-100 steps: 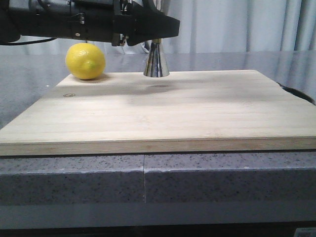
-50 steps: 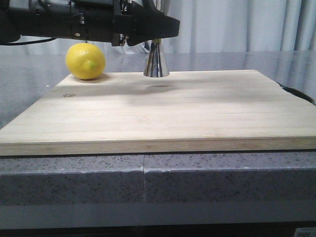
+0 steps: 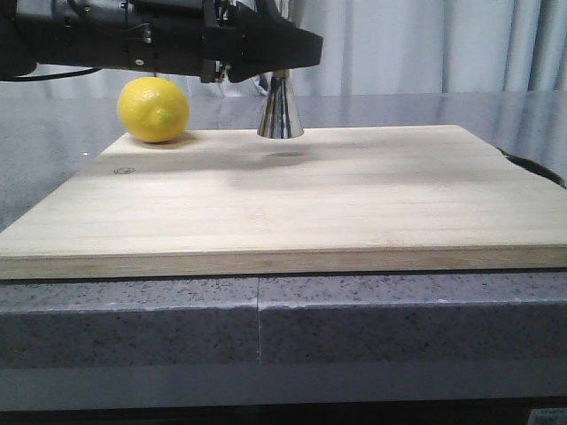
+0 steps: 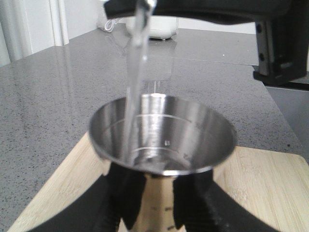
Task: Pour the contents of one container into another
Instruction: 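Tilt the beaker with the right gripper, pouring liquid into the jigger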
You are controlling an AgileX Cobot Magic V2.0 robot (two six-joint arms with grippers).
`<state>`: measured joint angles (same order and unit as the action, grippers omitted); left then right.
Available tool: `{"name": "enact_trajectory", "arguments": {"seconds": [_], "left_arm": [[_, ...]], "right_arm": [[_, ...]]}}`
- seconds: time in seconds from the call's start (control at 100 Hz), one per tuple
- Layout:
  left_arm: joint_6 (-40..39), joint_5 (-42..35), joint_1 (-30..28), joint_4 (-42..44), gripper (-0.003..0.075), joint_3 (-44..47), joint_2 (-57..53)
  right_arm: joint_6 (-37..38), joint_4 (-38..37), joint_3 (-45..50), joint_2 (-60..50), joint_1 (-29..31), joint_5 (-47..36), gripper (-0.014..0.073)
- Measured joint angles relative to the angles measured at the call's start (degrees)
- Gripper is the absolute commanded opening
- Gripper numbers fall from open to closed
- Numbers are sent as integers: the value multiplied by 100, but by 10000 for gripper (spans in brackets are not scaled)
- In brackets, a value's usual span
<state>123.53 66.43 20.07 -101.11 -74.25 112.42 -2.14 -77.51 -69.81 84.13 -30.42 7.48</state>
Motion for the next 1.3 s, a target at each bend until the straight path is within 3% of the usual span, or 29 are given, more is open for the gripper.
{"name": "enact_trajectory", "arguments": {"seconds": [1.3], "left_arm": [[0,0,0,12,237,0,0]], "right_arm": [[0,-916,0,0,0,-96,277]]}}
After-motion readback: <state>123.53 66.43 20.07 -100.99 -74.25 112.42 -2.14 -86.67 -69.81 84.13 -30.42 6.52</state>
